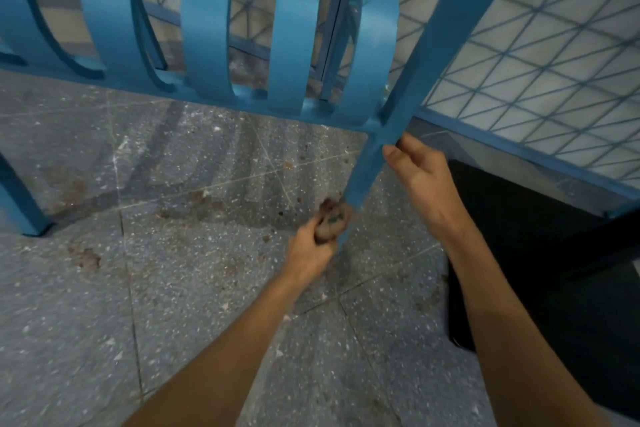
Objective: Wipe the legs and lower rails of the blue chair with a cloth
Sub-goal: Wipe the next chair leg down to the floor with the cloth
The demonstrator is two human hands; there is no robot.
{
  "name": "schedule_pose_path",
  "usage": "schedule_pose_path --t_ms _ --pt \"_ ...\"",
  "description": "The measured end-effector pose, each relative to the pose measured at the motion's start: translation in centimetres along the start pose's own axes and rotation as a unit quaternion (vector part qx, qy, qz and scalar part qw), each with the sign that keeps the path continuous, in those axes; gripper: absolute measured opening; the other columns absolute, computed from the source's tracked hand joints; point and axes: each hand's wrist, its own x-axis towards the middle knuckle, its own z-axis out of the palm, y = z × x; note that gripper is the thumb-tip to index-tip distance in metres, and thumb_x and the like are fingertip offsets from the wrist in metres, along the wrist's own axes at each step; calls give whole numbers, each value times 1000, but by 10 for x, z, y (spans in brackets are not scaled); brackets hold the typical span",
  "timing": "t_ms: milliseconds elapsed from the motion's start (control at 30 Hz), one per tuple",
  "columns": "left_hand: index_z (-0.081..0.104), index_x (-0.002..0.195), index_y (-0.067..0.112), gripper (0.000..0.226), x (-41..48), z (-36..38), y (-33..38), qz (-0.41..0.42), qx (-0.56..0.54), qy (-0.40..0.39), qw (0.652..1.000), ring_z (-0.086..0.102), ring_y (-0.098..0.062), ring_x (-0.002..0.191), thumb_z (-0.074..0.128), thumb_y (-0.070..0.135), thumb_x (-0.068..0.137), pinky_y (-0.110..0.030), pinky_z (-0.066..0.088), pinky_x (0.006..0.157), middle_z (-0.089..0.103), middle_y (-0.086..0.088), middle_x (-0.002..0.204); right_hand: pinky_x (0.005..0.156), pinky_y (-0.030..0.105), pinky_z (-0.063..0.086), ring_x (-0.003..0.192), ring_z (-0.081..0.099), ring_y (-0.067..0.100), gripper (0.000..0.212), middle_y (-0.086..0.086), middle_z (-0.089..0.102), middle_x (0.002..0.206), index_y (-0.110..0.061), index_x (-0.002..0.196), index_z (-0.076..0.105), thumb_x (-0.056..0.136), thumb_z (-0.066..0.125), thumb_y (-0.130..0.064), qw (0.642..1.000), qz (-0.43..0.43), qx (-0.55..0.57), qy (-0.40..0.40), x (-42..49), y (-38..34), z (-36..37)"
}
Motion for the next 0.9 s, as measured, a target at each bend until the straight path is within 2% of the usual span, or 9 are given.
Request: schedule_pose_path --t_ms 167,267,400,467,533,600,733,800,900 --pt "60 122 17 44 10 -14 9 -12 80 -48 996 66 -21 85 60 4 79 -38 54 75 69 -4 93 102 29 44 112 58 0 31 -15 64 114 -24 123 56 96 52 -9 1000 -5 -2 -15 -2 3 2" --pt "59 124 20 53 0 -19 67 63 -5 -61 996 68 -19 84 58 -1 76 -37 59 70 71 -2 95 103 33 44 114 58 3 29 -8 64 117 -26 119 58 95 52 -10 999 -13 -23 -24 -2 1 -2" --pt "66 95 18 36 -16 -5 127 148 -114 8 982 63 -17 70 62 12 60 -30 51 59 71 -7 81 108 37 38 120 49 11 28 6 54 125 -16 122 62 95 53 -11 993 -18 -102 -51 4 4 -13" --pt "63 109 20 44 -23 12 120 180 -152 47 971 62 -15 75 63 11 66 -33 49 68 71 -4 86 110 35 35 127 45 12 32 5 52 131 -15 126 61 96 52 -9 994 -4 -86 -67 5 5 -20" --pt "46 136 29 67 -28 30 97 220 -116 86 965 64 -11 98 60 5 76 -32 52 85 67 3 115 104 33 40 123 51 13 35 3 57 131 -16 128 59 96 50 -7 998 25 -11 -65 5 6 -20" --pt "32 144 33 79 -31 41 74 242 -87 121 959 57 -17 118 56 -1 77 -37 50 96 53 -1 137 93 33 47 110 61 14 39 1 63 125 -18 131 56 95 48 -5 995 63 55 -57 2 11 -13" --pt "37 143 32 74 -22 40 39 169 -42 136 975 61 -12 107 58 -2 81 -28 51 92 60 1 128 93 31 47 112 59 14 35 -3 64 120 -18 126 58 95 48 -7 993 100 48 -38 -10 29 5" --pt "43 140 27 61 -16 29 26 96 13 105 990 63 -15 101 61 5 85 -22 49 87 67 -1 113 90 24 45 113 56 10 32 -8 62 116 -19 124 58 96 49 -6 991 126 30 -25 -18 38 14" --pt "49 132 22 46 -13 16 17 -2 129 39 991 62 -24 101 61 16 88 -20 43 77 66 -6 105 96 29 45 112 57 11 28 -4 64 116 -16 119 61 95 50 -6 987 160 -3 -4 -29 55 23"
